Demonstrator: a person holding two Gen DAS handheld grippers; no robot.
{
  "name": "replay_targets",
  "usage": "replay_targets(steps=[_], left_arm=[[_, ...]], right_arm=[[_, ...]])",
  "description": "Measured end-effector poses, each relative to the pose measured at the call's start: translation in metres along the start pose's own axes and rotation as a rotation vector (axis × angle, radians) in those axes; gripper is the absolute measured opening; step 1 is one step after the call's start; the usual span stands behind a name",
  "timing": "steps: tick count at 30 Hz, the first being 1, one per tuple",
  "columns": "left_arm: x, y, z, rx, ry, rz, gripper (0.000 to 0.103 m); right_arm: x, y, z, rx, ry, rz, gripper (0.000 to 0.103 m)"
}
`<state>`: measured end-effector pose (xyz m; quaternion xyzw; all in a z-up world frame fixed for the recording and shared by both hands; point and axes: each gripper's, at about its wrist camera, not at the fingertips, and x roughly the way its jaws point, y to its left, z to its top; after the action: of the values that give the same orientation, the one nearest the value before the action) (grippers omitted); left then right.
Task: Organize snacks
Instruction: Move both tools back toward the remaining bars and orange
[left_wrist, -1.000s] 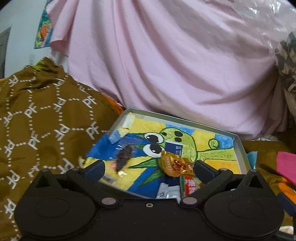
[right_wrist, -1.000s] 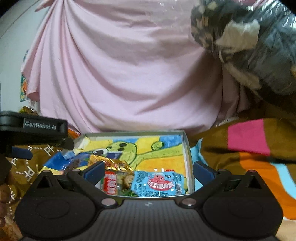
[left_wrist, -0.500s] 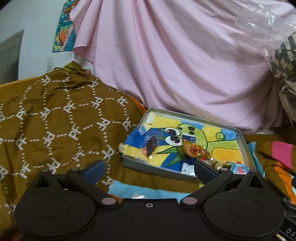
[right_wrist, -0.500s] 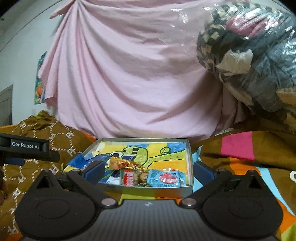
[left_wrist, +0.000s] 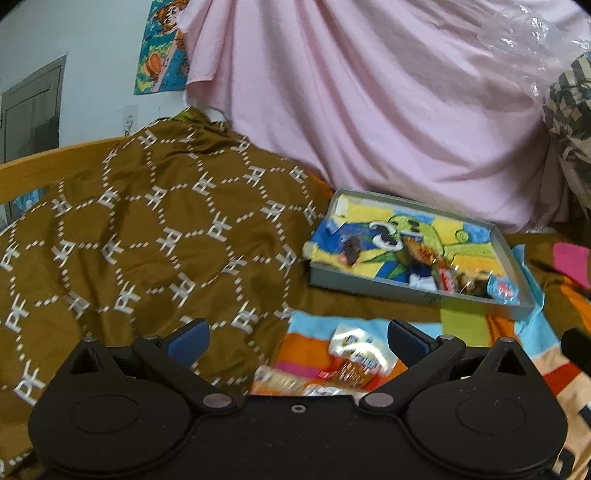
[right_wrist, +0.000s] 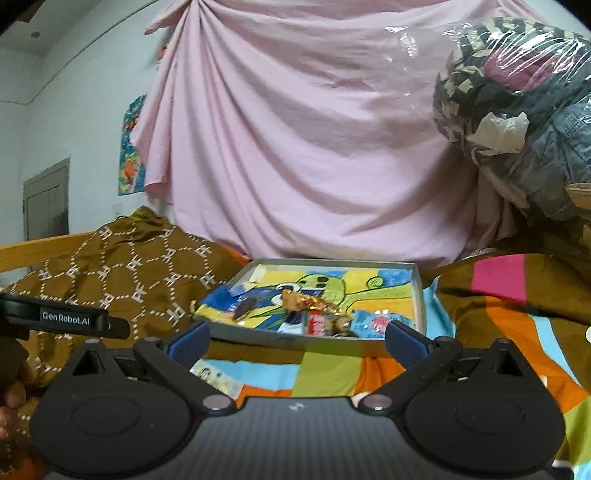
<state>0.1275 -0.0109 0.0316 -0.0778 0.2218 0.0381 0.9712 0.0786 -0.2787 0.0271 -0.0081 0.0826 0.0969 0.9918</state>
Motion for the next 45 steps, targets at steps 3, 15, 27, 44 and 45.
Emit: replay_targets(steps=[3, 15, 27, 44, 45], left_arm=[[-0.003, 0.010, -0.011, 0.011, 0.023, 0.009, 0.102], [-0.005, 0.035, -0.050, 0.101, 0.099, -0.013, 0.102], [0.011, 0.036, -0.060, 0.287, 0.136, -0.062, 0.102], [0.037, 0.036, -0.058, 0.414, 0.204, -0.103, 0.102], [0.038, 0.035, -0.058, 0.426, 0.210, -0.107, 0.102]], right_arm=[[-0.007, 0.007, -0.005, -0.007, 0.029, 0.020, 0.103], [-0.016, 0.041, -0.030, -0.057, 0.202, 0.138, 0.103], [0.004, 0.066, -0.056, -0.149, 0.349, 0.193, 0.103], [0.040, 0.076, -0.075, -0.230, 0.490, 0.240, 0.103], [0.043, 0.077, -0.075, -0.243, 0.488, 0.245, 0.103]])
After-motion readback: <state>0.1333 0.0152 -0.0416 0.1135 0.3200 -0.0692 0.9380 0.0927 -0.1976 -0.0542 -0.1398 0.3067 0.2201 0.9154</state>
